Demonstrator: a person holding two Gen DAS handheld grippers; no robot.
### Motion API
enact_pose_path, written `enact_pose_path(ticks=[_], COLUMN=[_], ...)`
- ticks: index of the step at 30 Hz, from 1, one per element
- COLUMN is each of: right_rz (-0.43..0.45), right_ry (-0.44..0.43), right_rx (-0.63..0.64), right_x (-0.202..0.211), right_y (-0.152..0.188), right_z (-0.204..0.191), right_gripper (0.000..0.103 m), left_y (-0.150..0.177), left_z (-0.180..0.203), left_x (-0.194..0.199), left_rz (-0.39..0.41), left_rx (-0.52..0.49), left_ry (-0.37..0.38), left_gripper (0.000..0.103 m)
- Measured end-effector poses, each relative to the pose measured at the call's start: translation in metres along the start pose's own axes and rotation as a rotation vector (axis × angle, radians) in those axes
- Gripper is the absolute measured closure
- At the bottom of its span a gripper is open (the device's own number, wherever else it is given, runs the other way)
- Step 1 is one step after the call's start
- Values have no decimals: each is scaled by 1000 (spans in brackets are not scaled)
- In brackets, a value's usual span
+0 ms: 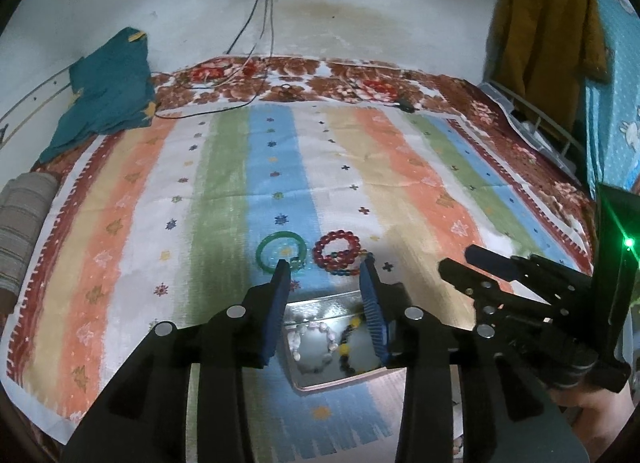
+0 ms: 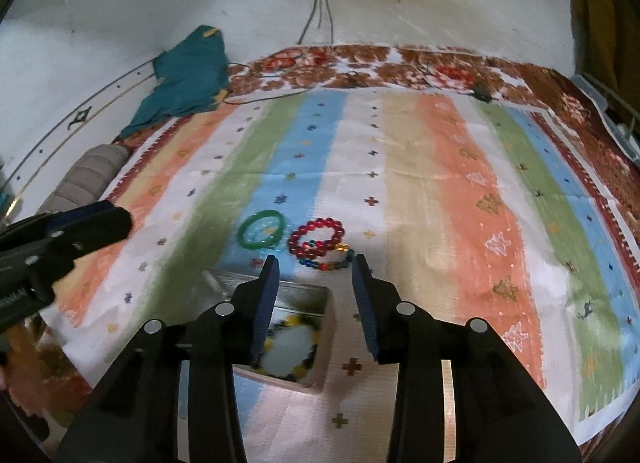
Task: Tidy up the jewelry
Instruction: 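Open left tool over the tin while right tool releases its bracelet into it, then move both tools back toward the green bangle and red bead bracelet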
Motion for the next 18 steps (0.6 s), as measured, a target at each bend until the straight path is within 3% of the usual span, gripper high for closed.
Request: enact_pose_path(ticks=[18], right_rz=[-26], right_ry=[29], right_rx=[-23], right_x=[-20], right_y=[-7], right_z=[17], right_gripper=[37], left_y=[-12], left_z=[-25], left_x=[-28], left_rz=[-48], left_rx=[47], left_ry=[-77], left_gripper=[36])
Point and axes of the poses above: each gripper's, at about its wrist camera, not at the fingertips, and x roughly against the way its jaws point, z to its right, y to its underside, the point moved 7 cm from there along -x, roughly the way its jaws point, and after that the axes turned 11 degrees about -y, right-handed, at the moved point
